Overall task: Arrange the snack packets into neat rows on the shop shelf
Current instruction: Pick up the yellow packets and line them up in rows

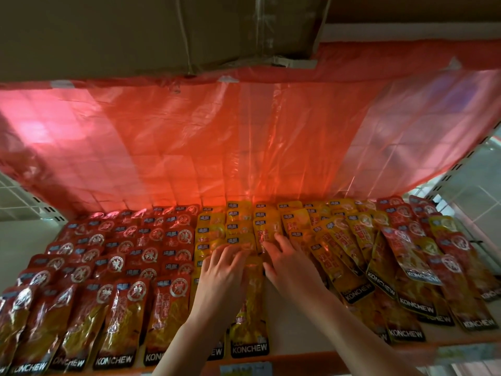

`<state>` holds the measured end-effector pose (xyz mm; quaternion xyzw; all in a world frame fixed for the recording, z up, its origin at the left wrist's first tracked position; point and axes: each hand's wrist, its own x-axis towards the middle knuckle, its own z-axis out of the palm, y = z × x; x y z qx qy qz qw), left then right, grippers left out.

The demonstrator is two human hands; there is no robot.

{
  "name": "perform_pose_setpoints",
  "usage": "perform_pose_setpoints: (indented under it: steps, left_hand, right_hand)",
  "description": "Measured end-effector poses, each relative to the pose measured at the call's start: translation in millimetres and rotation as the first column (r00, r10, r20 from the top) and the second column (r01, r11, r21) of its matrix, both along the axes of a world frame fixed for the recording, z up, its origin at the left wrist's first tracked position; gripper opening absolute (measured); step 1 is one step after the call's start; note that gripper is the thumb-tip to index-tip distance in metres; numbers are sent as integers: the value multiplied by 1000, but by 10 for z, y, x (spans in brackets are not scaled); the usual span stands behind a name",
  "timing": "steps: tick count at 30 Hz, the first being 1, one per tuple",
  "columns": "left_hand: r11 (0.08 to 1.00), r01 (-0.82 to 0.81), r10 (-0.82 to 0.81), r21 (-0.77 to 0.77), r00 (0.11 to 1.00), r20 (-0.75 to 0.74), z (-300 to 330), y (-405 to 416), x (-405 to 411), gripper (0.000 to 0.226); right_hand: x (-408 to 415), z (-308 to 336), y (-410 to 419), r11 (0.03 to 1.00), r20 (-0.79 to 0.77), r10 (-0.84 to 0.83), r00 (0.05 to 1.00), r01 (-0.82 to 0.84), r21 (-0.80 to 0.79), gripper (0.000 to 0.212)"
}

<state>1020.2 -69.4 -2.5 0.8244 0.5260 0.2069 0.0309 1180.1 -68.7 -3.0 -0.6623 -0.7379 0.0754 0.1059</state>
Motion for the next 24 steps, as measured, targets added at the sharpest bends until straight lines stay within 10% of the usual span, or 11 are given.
perform_pose_setpoints:
  steps: [11, 24]
  left_hand:
    - [979, 123, -100, -165, 985, 141, 111, -137, 421, 34]
    - [971, 56, -18, -232, 987, 160, -136, -414, 1046, 49]
  right_hand:
    - [615, 90, -448, 863, -227, -45, 973, 152, 482, 30]
    - [807, -414, -644, 917, -86, -74, 994, 102, 386, 37]
